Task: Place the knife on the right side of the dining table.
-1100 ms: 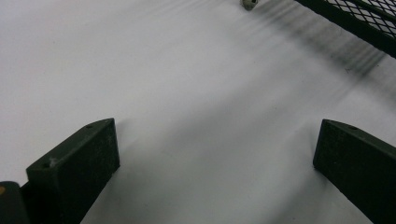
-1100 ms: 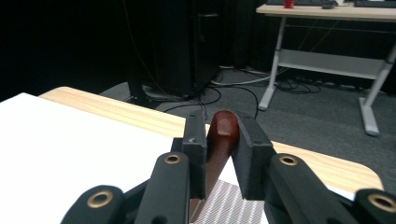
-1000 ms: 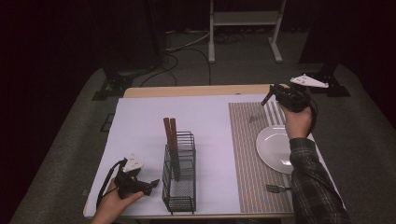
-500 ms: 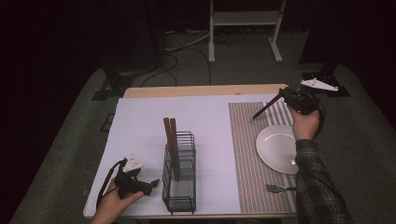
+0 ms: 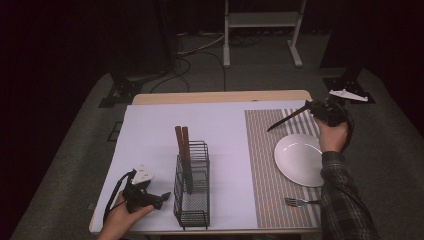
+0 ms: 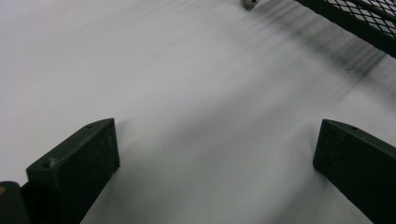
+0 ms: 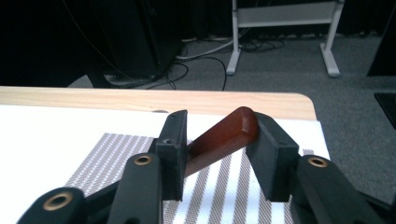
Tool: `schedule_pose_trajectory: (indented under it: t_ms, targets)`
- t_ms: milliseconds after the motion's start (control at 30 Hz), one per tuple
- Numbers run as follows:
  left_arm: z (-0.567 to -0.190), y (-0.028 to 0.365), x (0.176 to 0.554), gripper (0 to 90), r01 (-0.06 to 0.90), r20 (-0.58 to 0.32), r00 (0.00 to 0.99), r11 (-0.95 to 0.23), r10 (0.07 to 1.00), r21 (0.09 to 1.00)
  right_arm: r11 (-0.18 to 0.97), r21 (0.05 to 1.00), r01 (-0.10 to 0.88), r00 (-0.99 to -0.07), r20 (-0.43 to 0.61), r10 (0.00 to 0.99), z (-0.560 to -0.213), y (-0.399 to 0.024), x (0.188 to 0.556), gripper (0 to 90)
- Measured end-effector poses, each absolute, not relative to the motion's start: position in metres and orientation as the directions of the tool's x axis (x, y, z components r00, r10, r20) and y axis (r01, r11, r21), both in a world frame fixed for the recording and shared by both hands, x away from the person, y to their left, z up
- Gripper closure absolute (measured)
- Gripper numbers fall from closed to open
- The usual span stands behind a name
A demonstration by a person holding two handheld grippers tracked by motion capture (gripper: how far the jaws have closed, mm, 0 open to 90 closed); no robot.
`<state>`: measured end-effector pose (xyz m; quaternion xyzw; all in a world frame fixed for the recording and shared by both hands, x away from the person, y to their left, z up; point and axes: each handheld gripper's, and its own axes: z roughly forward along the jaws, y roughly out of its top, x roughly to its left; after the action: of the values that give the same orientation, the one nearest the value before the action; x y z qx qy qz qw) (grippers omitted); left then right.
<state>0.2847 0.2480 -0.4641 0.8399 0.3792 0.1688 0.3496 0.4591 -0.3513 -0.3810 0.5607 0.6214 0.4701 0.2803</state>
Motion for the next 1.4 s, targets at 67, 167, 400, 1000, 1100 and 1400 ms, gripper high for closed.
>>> schedule_pose_trajectory:
  t_ms: [67, 167, 400, 1000, 1100, 1400]
  targets:
    - [-0.464, 0.248, 0.285, 0.0, 0.519, 0.018, 0.656, -0.468, 0.755, 0.715, -0.069, 0.893, 0.444, -0.205, 0.177, 0.963, -0.385, -0.355, 0.460, 54.8]
    - [-0.464, 0.248, 0.285, 0.0, 0.519, 0.018, 0.656, -0.468, 0.755, 0.715, -0.082, 0.883, 0.462, -0.189, 0.188, 0.964, -0.392, -0.359, 0.462, 52.4]
    - [-0.464, 0.248, 0.285, 0.0, 0.519, 0.018, 0.656, -0.468, 0.755, 0.715, -0.105, 0.869, 0.484, -0.174, 0.213, 0.962, -0.403, -0.367, 0.464, 48.9]
    - [-0.464, 0.248, 0.285, 0.0, 0.519, 0.018, 0.655, -0.467, 0.755, 0.716, -0.163, 0.808, 0.567, -0.116, 0.274, 0.955, -0.434, -0.383, 0.470, 38.7]
    - [-0.464, 0.248, 0.285, 0.0, 0.519, 0.018, 0.656, -0.468, 0.755, 0.715, -0.175, 0.796, 0.580, -0.104, 0.284, 0.953, -0.438, -0.384, 0.471, 37.8]
    - [-0.464, 0.248, 0.285, 0.0, 0.520, 0.018, 0.655, -0.467, 0.755, 0.715, -0.193, 0.761, 0.620, -0.067, 0.295, 0.953, -0.447, -0.387, 0.473, 35.9]
